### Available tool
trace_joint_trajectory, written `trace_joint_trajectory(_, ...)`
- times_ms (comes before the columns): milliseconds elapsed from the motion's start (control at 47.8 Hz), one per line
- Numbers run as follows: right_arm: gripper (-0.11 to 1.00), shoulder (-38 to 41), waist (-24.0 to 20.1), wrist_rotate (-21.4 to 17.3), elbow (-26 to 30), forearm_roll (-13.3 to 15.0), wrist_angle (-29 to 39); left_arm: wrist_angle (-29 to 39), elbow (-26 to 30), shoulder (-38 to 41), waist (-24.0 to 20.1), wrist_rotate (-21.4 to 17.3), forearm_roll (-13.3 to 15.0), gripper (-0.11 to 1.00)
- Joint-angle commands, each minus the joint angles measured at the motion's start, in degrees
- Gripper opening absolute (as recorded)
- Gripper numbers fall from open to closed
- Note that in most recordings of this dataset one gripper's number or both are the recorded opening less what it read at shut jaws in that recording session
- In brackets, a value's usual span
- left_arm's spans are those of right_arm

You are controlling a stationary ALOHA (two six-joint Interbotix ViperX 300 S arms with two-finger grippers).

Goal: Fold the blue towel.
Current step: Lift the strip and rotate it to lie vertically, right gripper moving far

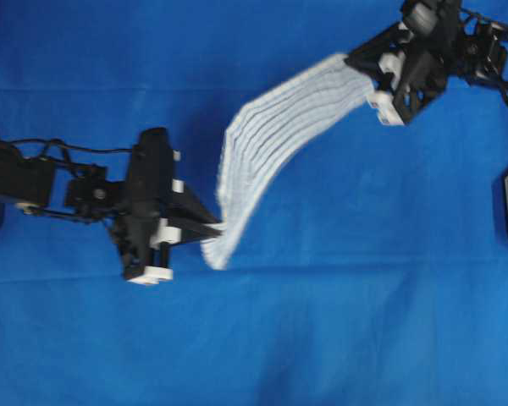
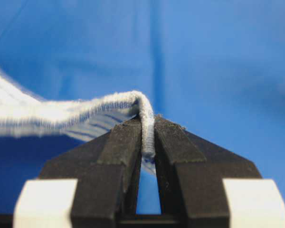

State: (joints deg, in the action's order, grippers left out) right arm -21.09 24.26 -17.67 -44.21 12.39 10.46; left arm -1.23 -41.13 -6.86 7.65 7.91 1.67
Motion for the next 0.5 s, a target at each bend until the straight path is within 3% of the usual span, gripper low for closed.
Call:
trace_joint_trajectory(0, 0.05, 1.0, 1.1, 0.2, 3.3, 1.3, -0.5, -0.5, 5.2, 1.8, 0.7, -0.1, 0.0, 0.04)
trace_joint_trajectory(314, 0.05, 7.7, 3.3, 0.2, 9.9, 4.8, -1.0, -0.1, 18.1, 11.1, 0.9, -1.5, -0.1, 0.04)
trace_joint_trajectory(481, 0.05, 7.3, 4.7, 0.2, 9.4, 5.4, -0.4, -0.5, 22.1, 14.0, 1.0, -2.5, -0.1, 0.04)
